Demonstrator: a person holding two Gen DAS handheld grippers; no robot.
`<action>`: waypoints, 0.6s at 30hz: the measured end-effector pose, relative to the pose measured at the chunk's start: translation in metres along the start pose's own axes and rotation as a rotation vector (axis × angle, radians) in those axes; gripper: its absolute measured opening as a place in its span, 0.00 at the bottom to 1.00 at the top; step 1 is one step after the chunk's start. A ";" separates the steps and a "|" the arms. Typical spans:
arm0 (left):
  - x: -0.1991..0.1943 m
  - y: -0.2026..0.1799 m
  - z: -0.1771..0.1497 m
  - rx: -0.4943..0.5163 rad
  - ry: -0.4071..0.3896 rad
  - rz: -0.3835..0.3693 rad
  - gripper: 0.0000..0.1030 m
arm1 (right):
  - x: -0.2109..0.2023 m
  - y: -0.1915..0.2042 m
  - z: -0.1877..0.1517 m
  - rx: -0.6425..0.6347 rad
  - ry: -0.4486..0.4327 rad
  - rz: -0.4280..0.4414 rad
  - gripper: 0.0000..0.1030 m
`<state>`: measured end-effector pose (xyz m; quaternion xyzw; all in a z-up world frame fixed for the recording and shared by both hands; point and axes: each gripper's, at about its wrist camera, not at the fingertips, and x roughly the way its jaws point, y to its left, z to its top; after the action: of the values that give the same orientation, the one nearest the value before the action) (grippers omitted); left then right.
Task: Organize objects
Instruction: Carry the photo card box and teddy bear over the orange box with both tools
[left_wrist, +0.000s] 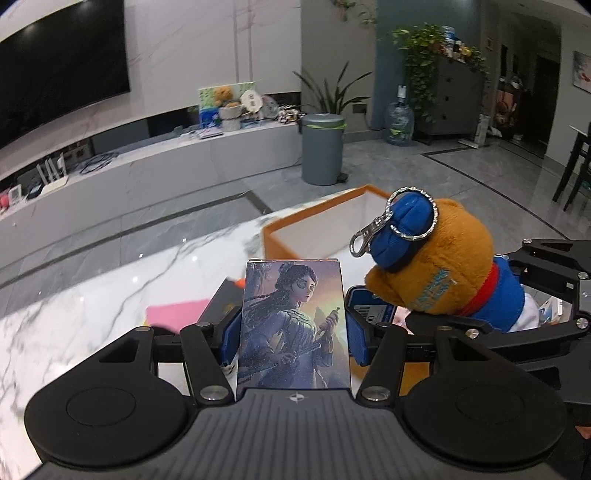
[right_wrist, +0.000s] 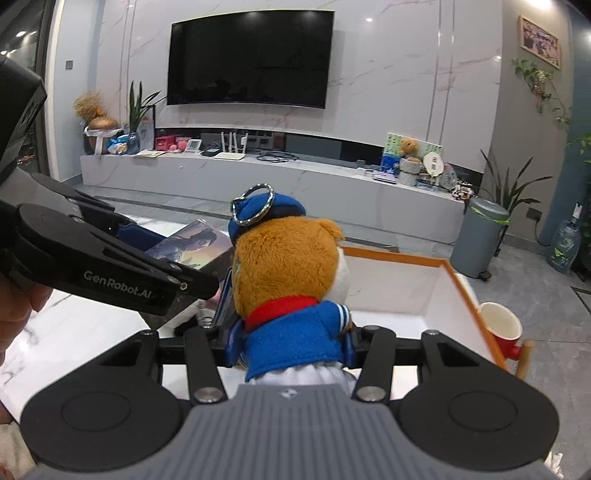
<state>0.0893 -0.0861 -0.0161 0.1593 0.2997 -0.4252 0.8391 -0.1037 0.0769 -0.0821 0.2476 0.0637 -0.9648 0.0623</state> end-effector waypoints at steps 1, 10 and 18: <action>0.003 -0.004 0.004 0.007 -0.001 -0.003 0.63 | 0.001 -0.005 0.001 0.001 -0.002 -0.006 0.50; 0.025 -0.021 0.026 -0.021 -0.008 -0.046 0.63 | 0.009 -0.052 0.007 0.049 0.004 -0.048 0.50; 0.048 -0.036 0.049 0.039 -0.007 -0.136 0.63 | 0.036 -0.090 0.015 0.095 0.022 -0.077 0.50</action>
<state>0.1001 -0.1625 -0.0097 0.1535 0.2985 -0.4875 0.8060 -0.1553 0.1599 -0.0781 0.2581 0.0278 -0.9656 0.0127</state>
